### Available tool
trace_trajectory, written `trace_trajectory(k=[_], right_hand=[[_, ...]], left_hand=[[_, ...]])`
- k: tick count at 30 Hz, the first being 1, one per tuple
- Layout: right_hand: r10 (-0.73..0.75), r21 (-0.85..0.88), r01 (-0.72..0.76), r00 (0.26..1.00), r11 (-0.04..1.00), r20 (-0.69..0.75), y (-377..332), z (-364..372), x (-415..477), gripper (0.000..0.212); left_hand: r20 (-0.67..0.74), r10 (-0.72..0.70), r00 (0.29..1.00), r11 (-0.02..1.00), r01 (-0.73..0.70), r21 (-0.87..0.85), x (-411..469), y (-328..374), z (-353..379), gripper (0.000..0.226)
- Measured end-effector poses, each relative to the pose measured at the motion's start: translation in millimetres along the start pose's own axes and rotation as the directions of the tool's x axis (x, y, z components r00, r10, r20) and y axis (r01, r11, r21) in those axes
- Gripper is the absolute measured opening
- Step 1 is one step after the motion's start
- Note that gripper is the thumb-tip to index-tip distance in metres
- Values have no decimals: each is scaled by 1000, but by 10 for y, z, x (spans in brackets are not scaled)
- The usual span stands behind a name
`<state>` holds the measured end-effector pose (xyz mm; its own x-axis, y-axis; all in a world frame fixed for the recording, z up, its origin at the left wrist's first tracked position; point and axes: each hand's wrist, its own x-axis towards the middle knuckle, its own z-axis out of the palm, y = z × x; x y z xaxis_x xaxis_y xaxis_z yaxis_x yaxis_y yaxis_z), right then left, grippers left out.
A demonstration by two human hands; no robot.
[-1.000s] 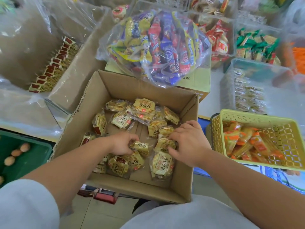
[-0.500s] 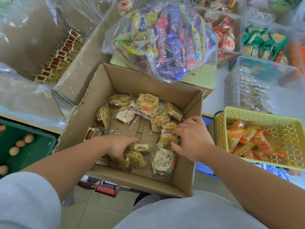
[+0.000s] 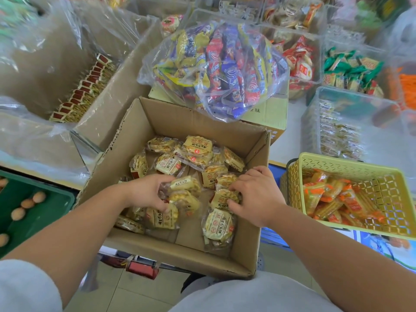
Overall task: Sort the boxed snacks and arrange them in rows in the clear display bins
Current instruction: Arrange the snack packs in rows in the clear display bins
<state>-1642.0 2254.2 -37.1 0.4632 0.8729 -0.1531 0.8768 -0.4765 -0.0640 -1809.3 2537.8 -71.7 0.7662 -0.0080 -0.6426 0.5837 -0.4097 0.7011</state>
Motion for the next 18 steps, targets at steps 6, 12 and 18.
trace_trajectory(k=[6,12,18], right_hand=[[0,150,4,1000,989,-23,-2,-91,-6,61],[21,745,11,999,667,-34,-23,-402,-141,54],[19,966,29,999,257,-35,102,-641,-419,55]], left_hand=[[-326,-17,945,780,-191,-596,-335,299,115,65],[-495,-129,859,391,-414,-822,-525,900,663,64],[-543,-143,827,322,-480,-816,-602,1463,1190,78]])
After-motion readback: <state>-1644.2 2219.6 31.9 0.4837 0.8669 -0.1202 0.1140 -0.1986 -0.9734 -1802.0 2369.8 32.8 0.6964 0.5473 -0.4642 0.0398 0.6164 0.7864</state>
